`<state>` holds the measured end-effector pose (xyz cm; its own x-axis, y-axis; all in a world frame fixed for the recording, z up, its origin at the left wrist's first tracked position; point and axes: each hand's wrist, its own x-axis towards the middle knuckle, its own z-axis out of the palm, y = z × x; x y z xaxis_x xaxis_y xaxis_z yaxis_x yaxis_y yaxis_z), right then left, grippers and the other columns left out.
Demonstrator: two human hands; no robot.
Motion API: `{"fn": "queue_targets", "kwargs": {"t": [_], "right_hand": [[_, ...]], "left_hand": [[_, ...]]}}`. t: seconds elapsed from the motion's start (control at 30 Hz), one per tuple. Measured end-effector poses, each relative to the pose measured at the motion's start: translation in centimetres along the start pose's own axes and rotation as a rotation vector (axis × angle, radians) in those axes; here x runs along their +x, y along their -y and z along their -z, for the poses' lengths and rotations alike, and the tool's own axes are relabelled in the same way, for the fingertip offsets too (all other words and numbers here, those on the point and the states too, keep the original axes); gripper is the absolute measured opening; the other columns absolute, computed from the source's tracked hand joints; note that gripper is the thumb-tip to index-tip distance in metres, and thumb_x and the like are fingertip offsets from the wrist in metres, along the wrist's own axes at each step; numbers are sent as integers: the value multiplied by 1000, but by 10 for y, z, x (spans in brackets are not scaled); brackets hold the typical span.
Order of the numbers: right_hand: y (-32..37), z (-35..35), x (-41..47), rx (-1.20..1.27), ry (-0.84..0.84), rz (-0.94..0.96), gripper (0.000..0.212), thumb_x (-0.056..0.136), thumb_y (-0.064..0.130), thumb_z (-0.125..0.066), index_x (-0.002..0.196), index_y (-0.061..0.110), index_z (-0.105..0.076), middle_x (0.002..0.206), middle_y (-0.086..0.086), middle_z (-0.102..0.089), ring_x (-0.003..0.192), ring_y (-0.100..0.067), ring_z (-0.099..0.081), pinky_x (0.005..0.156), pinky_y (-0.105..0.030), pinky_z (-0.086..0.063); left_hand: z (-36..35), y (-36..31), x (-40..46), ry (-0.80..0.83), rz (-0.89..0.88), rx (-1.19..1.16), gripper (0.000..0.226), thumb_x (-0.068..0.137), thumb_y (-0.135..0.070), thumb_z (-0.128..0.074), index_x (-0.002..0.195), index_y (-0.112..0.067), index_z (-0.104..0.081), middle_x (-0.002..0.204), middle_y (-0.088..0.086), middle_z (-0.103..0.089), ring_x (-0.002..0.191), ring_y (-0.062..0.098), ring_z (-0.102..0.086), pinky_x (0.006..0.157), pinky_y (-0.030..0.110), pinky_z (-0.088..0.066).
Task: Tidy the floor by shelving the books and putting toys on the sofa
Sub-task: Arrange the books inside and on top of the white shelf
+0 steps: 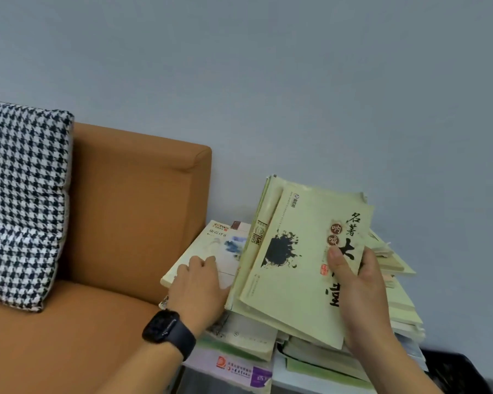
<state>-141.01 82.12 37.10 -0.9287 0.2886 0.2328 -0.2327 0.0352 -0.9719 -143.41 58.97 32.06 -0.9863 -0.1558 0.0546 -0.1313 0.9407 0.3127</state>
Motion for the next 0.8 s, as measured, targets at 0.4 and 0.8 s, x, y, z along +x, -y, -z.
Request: {"fn": "queue_targets", "kwargs": {"t": [0.4, 0.8], "right_hand": [[-6, 18, -13, 161, -13, -266, 20, 96, 33, -67, 115, 32, -63, 104, 0, -78, 93, -31, -75, 90, -62, -55], [18, 2, -10, 328, -39, -274, 25, 100, 35, -61, 124, 28, -58, 104, 0, -78, 92, -28, -76, 84, -61, -58]], "left_hand": [[15, 8, -8, -125, -84, -887, 8, 105, -22, -48, 101, -23, -55, 92, 4, -69, 79, 18, -68, 61, 39, -58], [33, -31, -36, 76, -169, -1810, 31, 93, -20, -56, 120, -29, -67, 121, 15, -70, 96, 29, -70, 67, 39, -60]]}}
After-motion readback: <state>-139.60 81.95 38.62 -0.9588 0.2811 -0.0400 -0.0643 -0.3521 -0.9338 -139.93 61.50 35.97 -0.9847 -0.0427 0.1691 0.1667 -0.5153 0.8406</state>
